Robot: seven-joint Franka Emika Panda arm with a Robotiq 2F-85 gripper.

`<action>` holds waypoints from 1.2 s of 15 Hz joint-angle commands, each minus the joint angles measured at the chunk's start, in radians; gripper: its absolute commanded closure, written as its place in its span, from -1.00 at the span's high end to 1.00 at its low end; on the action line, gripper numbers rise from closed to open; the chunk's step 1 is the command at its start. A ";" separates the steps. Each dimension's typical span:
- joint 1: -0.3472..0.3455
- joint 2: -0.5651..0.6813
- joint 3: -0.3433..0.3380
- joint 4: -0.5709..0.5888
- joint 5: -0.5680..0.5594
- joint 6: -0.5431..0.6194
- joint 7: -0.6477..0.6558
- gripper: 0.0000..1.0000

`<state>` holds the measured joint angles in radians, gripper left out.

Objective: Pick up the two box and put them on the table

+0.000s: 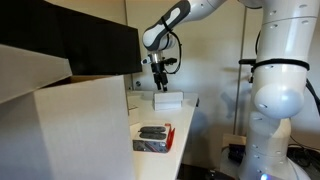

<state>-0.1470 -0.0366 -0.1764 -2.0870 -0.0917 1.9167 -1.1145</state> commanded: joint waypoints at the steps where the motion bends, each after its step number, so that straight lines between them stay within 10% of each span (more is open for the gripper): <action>1: 0.002 -0.014 0.009 -0.014 -0.017 0.029 0.008 1.00; 18: 0.051 -0.152 0.032 -0.008 0.003 -0.165 -0.021 1.00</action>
<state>-0.1050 -0.1527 -0.1433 -2.0858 -0.0913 1.8081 -1.1131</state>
